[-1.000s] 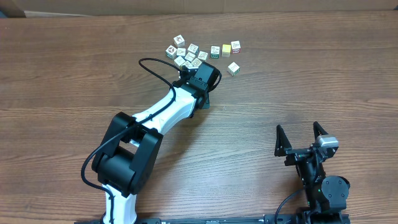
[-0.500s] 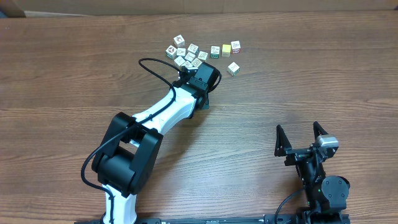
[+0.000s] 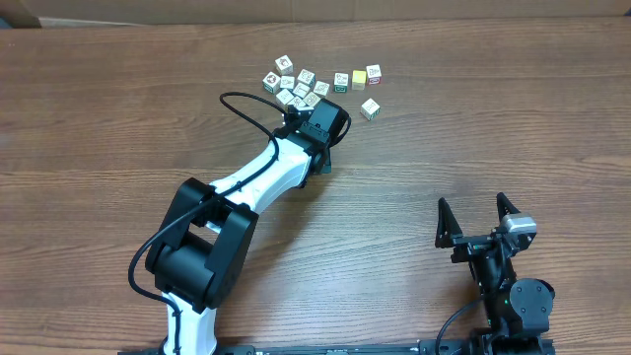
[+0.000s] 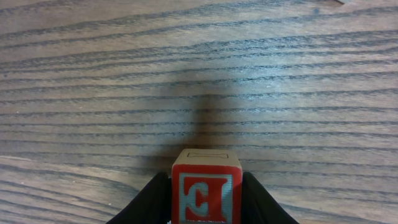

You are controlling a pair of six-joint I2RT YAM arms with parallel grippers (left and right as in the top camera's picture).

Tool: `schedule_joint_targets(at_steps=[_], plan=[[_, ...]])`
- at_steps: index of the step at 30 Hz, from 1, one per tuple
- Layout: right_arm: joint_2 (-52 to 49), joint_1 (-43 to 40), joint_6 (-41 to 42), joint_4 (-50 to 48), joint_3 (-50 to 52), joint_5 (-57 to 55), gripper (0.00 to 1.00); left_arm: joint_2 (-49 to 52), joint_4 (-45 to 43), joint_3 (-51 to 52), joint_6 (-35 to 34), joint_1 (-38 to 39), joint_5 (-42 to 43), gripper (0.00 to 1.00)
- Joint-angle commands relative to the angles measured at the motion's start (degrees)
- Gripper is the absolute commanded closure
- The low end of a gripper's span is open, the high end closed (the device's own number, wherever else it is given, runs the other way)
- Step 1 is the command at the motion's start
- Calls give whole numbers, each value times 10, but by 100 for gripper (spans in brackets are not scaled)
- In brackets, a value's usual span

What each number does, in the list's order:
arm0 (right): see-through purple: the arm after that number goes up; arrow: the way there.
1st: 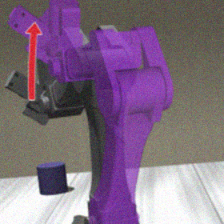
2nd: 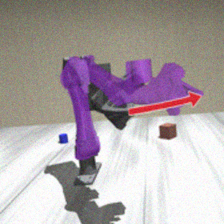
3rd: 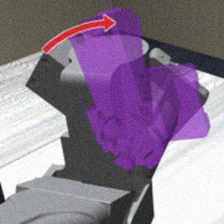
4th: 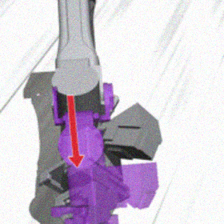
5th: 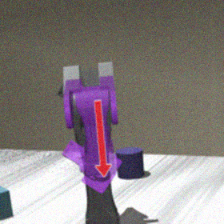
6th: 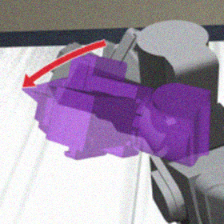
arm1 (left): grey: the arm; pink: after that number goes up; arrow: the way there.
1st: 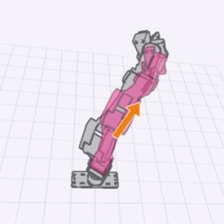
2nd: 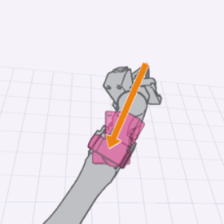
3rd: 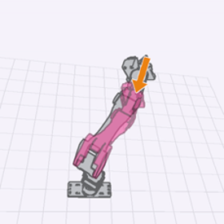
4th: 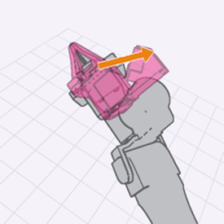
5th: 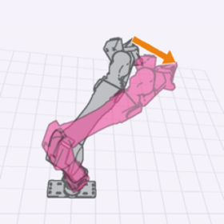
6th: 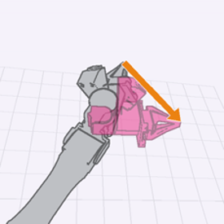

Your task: Form a horizontal line

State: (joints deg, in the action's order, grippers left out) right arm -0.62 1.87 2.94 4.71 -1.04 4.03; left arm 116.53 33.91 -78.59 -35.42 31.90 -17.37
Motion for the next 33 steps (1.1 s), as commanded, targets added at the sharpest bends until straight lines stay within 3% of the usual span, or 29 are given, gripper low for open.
schedule_joint_targets(at_steps=[1, 33], plan=[[4, -3, -4, -2, 6, -5, 0, 11, 16, 6, 12, 4, 11, 71], [4, -3, -4, -2, 6, -5, 0, 11, 16, 6, 20, 4, 52, 73]])
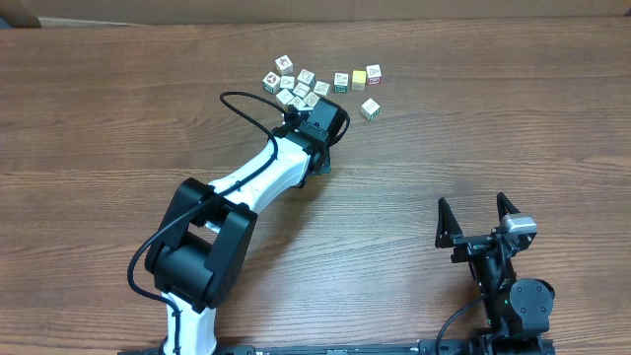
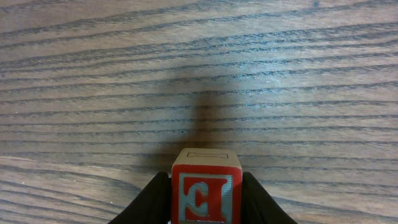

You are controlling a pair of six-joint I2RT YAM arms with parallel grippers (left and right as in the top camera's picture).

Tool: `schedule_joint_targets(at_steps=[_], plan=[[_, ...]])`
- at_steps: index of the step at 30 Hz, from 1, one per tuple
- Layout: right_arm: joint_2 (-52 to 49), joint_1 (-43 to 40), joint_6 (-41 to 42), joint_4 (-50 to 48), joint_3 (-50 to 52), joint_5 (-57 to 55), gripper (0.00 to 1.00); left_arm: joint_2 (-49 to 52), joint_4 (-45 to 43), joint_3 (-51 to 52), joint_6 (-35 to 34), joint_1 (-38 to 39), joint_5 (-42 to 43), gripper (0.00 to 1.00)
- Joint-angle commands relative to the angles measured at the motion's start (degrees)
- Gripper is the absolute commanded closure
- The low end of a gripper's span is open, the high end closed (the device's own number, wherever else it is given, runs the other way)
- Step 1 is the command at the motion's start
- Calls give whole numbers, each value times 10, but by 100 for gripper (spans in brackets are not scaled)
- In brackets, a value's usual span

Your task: Form a horizontal line

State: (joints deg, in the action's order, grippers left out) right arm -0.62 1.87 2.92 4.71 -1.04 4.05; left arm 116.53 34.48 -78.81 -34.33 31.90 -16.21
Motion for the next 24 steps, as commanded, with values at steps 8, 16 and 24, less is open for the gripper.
schedule_joint_targets(at_steps=[8, 16, 24], plan=[[4, -3, -4, -2, 6, -5, 0, 11, 11, 8, 5, 4, 42, 68], [4, -3, -4, -2, 6, -5, 0, 11, 11, 8, 4, 4, 40, 67], [4, -3, -4, -2, 6, -5, 0, 11, 16, 8, -5, 4, 24, 66]])
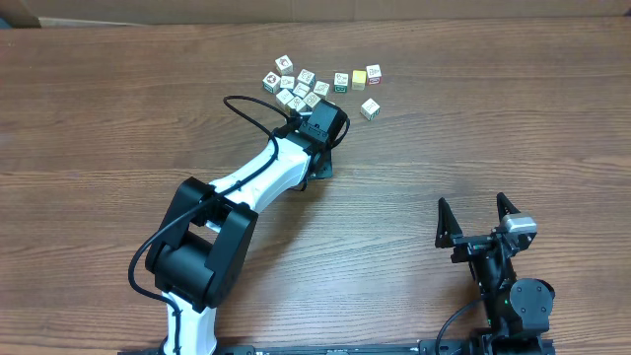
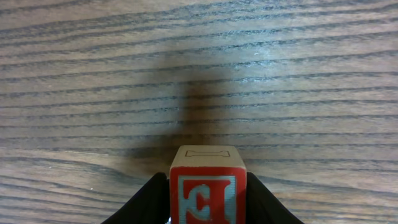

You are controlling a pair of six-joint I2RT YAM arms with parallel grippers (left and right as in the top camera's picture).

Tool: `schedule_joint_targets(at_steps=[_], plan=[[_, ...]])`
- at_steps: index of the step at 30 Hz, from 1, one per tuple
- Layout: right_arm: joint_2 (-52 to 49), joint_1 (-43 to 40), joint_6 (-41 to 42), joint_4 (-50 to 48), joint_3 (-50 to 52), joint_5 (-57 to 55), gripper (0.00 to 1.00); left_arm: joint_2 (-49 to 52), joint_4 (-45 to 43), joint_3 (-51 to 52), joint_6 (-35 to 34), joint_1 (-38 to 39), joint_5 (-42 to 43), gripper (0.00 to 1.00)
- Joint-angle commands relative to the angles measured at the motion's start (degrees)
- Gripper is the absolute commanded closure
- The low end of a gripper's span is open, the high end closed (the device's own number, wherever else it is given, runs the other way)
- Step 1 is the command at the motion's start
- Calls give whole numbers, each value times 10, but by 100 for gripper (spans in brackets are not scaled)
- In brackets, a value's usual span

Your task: Form a horizontal line

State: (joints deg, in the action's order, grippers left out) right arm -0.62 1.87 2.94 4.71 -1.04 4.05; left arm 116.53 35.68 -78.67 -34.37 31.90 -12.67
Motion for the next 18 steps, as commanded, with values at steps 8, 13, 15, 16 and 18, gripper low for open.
schedule_joint_targets(at_steps=[8, 13, 15, 16, 18], plan=[[4, -3, -4, -2, 6, -5, 0, 11, 5, 7, -5, 4, -16, 65], [4, -3, -4, -2, 6, -5, 0, 11, 4, 5, -6, 4, -39, 67], [4, -3, -4, -2, 6, -5, 0, 11, 2, 5, -6, 4, -40, 68], [4, -3, -4, -2, 6, -5, 0, 11, 2, 5, -5, 4, -40, 68], [4, -3, -4, -2, 6, -5, 0, 11, 1, 5, -5, 4, -40, 68]])
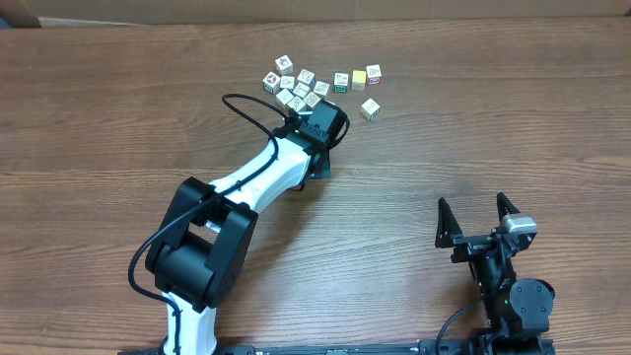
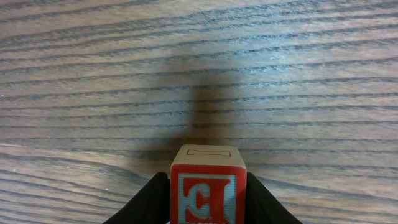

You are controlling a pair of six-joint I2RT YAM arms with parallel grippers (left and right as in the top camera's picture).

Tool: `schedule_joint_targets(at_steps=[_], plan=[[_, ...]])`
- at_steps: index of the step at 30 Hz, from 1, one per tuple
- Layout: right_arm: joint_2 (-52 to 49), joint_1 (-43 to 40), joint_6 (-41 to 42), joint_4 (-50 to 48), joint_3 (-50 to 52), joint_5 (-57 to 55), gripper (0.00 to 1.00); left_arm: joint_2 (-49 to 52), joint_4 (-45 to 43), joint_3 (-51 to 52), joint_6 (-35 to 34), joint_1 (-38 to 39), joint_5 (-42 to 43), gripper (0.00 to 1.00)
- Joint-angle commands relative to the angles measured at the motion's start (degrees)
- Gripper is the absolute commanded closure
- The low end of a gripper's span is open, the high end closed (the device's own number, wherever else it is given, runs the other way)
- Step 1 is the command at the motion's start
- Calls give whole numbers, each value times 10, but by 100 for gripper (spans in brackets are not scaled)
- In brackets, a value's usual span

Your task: Form a horizontal line

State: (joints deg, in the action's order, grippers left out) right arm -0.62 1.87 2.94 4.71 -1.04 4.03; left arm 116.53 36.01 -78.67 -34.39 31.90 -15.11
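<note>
In the left wrist view my left gripper [image 2: 208,196] is shut on a wooden letter block [image 2: 208,186] with a red and blue face, held just above the wood table. Overhead, the left gripper [image 1: 317,158] hangs just below a loose cluster of letter blocks [image 1: 301,87] at the table's far middle. A yellow block [image 1: 359,76] and a lone block [image 1: 370,108] lie to the cluster's right. The held block is hidden under the wrist overhead. My right gripper [image 1: 477,219] stands open near the front right, holding nothing.
The wood table [image 1: 118,118] stretches bare to the left and right of the cluster. A black cable [image 1: 246,108] loops off the left arm beside the blocks. The table's far edge runs just behind the cluster.
The left gripper, still shut on the block, has shifted slightly; the block's shadow on the table looks a little narrower and lighter. The right arm has not moved.
The left gripper held the red and blue letter block just below the cluster at every moment. Its place changed only slightly, with the shadow under the block widening and then narrowing. The right gripper stayed open at the front right throughout.
</note>
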Motion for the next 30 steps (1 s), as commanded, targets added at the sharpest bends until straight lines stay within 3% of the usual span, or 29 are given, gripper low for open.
schedule_joint_targets(at_steps=[1, 30], plan=[[4, -3, -4, -2, 6, -5, 0, 11, -3, 5, -5, 4, -16, 68], [4, -3, -4, -2, 6, -5, 0, 11, -3, 5, -5, 4, -14, 64]])
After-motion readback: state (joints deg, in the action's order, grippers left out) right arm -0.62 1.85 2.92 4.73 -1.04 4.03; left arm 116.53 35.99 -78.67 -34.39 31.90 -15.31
